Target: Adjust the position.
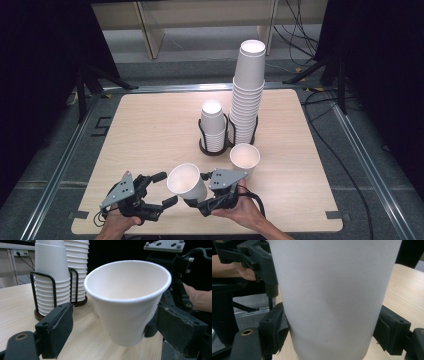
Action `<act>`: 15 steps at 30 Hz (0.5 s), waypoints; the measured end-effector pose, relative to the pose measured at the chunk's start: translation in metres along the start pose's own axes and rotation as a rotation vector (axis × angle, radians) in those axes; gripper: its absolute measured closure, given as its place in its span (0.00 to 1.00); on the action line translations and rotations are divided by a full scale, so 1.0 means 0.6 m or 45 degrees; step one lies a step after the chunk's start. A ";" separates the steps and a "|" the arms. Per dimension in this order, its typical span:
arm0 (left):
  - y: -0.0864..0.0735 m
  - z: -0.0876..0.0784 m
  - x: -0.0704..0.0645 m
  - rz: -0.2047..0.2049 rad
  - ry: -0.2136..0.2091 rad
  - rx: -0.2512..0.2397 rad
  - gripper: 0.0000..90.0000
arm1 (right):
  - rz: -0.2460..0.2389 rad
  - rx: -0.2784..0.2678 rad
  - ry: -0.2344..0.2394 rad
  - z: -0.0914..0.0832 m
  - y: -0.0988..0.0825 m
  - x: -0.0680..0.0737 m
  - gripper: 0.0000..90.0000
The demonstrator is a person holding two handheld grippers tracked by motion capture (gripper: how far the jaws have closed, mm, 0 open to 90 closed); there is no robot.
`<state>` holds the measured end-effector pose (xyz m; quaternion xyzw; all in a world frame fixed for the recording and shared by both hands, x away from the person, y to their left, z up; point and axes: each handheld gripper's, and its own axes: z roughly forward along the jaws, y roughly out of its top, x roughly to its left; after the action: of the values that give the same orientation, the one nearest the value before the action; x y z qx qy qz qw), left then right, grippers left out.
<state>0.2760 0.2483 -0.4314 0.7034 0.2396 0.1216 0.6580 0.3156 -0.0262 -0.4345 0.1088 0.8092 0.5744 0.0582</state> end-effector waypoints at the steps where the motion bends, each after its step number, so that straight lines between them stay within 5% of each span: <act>1: 0.000 0.000 -0.001 -0.003 -0.003 0.002 0.16 | -0.002 0.009 -0.001 0.003 0.000 0.001 0.25; 15: -0.004 0.012 -0.009 -0.024 -0.040 0.001 0.14 | -0.010 -0.051 0.056 0.025 0.001 0.009 0.25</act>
<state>0.2742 0.2393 -0.4338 0.7031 0.2360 0.1043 0.6627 0.3138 -0.0112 -0.4389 0.0919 0.7991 0.5924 0.0447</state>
